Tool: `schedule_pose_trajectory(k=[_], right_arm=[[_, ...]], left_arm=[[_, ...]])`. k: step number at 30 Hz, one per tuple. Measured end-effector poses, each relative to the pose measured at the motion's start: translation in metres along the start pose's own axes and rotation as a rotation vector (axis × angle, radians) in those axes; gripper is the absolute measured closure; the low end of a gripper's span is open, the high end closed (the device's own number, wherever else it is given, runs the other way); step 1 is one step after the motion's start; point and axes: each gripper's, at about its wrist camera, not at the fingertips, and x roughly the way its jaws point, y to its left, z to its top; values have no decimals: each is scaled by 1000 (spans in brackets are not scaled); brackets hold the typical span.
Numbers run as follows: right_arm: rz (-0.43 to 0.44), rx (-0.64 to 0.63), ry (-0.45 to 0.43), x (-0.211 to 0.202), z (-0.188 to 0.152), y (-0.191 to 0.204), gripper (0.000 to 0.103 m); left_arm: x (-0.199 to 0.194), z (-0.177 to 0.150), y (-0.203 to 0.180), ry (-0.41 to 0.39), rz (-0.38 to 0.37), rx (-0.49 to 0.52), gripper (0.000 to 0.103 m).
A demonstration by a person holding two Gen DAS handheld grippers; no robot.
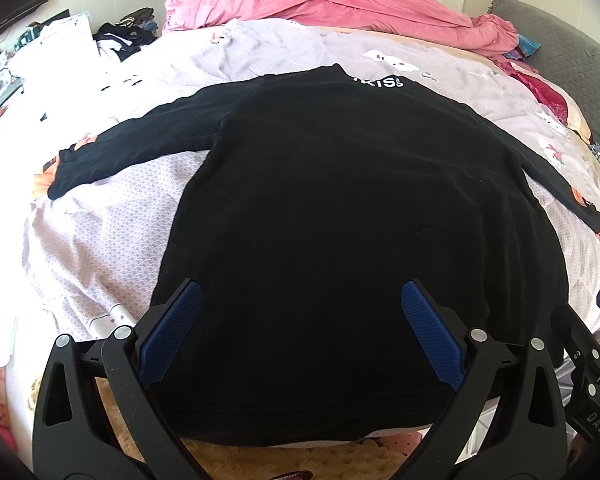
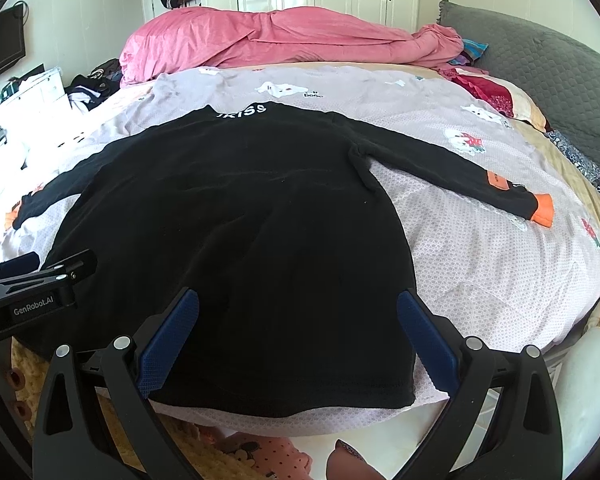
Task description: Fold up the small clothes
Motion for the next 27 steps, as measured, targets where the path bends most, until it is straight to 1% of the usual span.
schedule_pose_trajectory(k=[9,15,23,27], right_arm=[[-4,20,-7,10,12,-11,4],[-29,53,-12,21,22,-27,4],[-90,106,-26,34,39,-56,4],[-134,149,-38,42,50,-78,4]], left_arm=[[7,15,-13,2,-29,14,9],[16,30,-22,9,-57,21,9],[31,56,-30,24,-73,14,9],[38,73,-31,23,-80,3,9]])
